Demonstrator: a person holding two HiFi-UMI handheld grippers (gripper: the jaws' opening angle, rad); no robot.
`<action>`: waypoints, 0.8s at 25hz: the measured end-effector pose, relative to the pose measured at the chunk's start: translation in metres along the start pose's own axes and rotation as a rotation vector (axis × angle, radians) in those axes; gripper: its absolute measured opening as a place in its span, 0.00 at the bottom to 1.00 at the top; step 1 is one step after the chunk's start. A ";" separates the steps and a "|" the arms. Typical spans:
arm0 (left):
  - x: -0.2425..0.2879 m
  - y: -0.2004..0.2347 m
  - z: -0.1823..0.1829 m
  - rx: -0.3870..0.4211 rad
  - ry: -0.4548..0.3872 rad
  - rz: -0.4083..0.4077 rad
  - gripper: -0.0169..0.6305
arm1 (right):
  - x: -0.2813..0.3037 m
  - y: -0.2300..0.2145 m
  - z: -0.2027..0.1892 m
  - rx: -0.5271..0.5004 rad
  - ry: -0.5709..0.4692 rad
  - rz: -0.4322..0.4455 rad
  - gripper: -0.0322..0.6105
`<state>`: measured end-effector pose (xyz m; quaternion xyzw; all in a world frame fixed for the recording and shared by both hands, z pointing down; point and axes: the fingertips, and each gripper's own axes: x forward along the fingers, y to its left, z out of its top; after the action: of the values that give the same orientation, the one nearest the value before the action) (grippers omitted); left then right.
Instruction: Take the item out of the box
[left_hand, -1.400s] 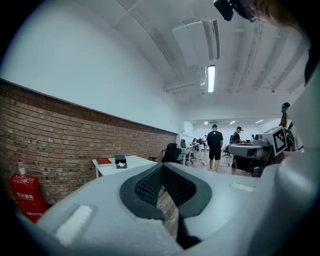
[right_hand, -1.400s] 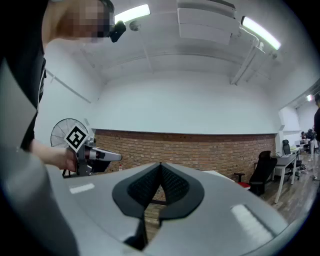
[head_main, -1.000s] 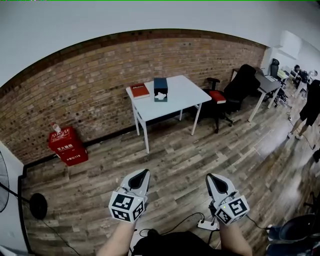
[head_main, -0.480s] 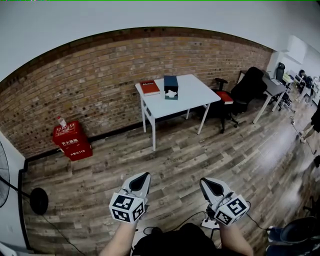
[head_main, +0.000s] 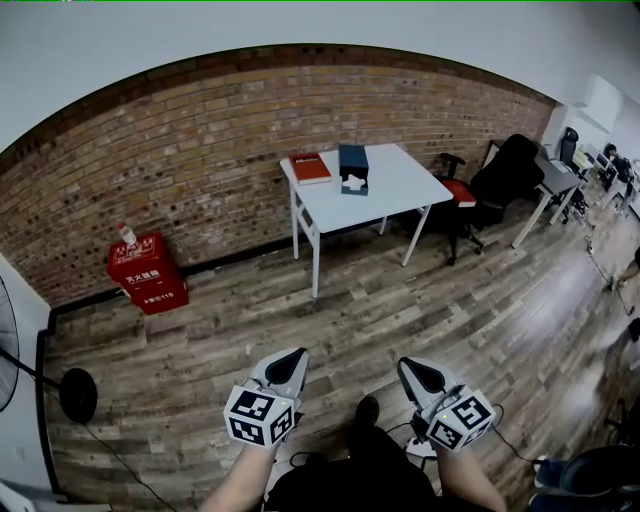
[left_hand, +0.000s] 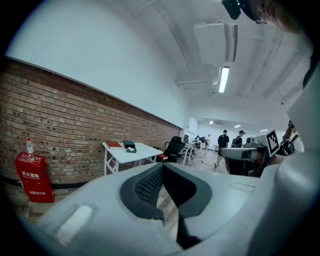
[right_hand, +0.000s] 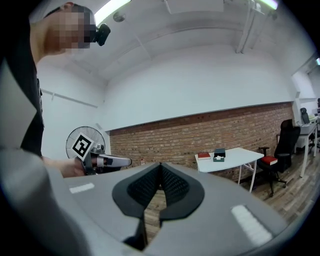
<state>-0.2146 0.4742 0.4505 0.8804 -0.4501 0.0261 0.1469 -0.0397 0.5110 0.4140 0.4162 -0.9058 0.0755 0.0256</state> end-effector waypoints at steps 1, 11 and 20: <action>0.003 0.003 0.000 0.000 0.004 0.001 0.04 | 0.006 -0.004 -0.002 0.012 0.002 -0.001 0.05; 0.067 0.044 0.014 -0.008 0.036 0.022 0.04 | 0.074 -0.054 0.005 0.024 0.002 0.038 0.05; 0.177 0.055 0.032 -0.016 0.095 0.006 0.04 | 0.117 -0.149 -0.001 0.123 0.032 0.058 0.05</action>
<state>-0.1564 0.2959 0.4644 0.8757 -0.4453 0.0645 0.1752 -0.0031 0.3273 0.4453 0.3896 -0.9105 0.1384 0.0121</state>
